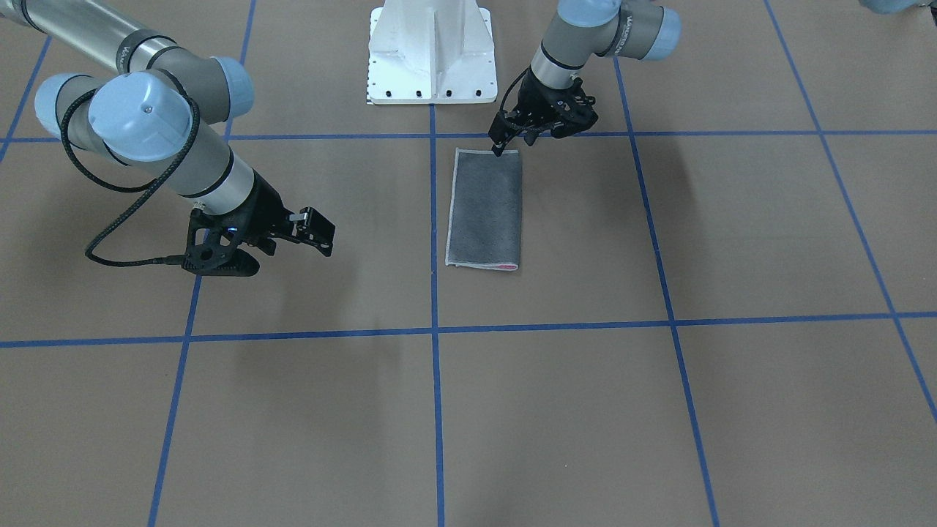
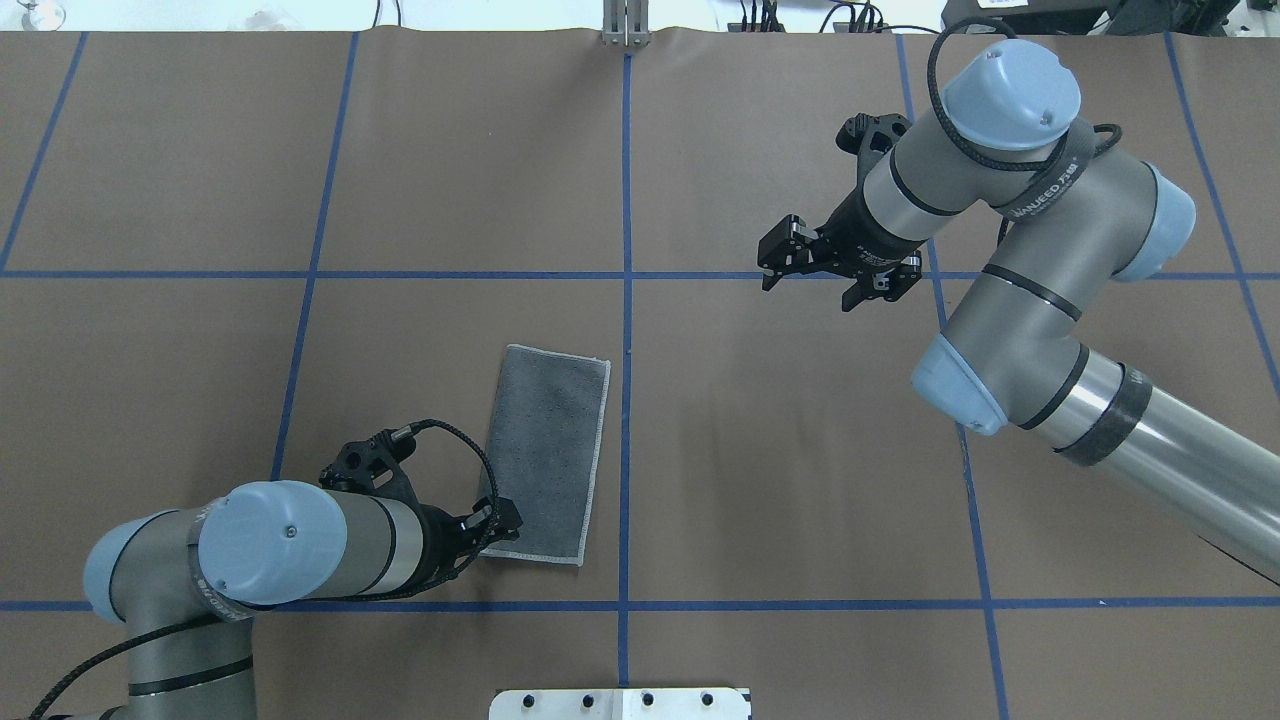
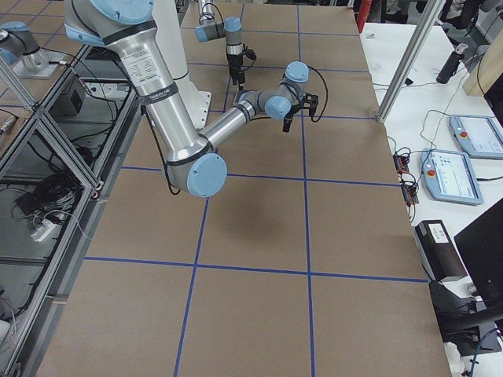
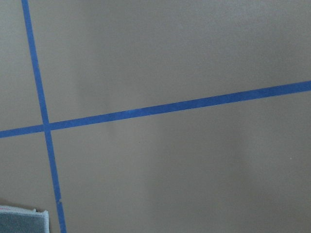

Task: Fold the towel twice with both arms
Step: 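Move the left gripper to the towel's near end and grasp it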

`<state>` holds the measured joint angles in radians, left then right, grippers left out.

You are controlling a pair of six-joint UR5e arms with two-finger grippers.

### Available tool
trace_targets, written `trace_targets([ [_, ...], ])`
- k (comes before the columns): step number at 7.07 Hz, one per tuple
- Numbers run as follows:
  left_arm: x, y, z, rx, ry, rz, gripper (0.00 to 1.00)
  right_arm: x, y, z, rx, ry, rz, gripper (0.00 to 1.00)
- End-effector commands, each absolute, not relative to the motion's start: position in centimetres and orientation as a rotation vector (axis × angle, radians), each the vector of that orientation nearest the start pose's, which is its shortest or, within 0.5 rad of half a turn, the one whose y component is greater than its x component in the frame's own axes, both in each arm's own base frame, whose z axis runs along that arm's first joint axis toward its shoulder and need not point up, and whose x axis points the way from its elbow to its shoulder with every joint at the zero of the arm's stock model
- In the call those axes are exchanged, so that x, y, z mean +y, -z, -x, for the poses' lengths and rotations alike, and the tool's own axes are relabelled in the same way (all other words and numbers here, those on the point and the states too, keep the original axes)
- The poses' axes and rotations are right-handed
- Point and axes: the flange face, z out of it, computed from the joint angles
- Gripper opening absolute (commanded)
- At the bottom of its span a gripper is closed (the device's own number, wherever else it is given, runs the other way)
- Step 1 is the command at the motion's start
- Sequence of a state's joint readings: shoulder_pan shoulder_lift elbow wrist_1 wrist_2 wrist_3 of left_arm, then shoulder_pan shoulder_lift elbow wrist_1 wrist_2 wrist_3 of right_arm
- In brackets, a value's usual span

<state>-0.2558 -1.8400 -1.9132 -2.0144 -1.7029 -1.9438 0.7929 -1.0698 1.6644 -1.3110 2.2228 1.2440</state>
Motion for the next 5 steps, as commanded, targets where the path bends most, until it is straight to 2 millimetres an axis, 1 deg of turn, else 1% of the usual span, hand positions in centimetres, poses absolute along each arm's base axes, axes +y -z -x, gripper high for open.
trace_targets([
  [1, -26.14, -31.15, -52.73, 1.049, 0.495, 0.181, 0.80, -51.50, -29.21, 41.03, -1.019, -0.142, 0.082, 1.00],
  [2, -26.21, -31.23, -52.98, 1.046, 0.494, 0.180, 0.79, -51.48, -29.20, 41.03, -1.019, -0.141, 0.084, 1.00],
  [3, -26.25, -31.04, -53.09, 1.050, 0.493, 0.178, 0.77, -51.56, -29.39, 41.11, -1.017, -0.142, 0.085, 1.00],
  [5, -26.30, -31.47, -53.26, 1.041, 0.490, 0.175, 0.67, -51.64, -29.77, 41.48, -1.013, -0.141, 0.090, 1.00],
])
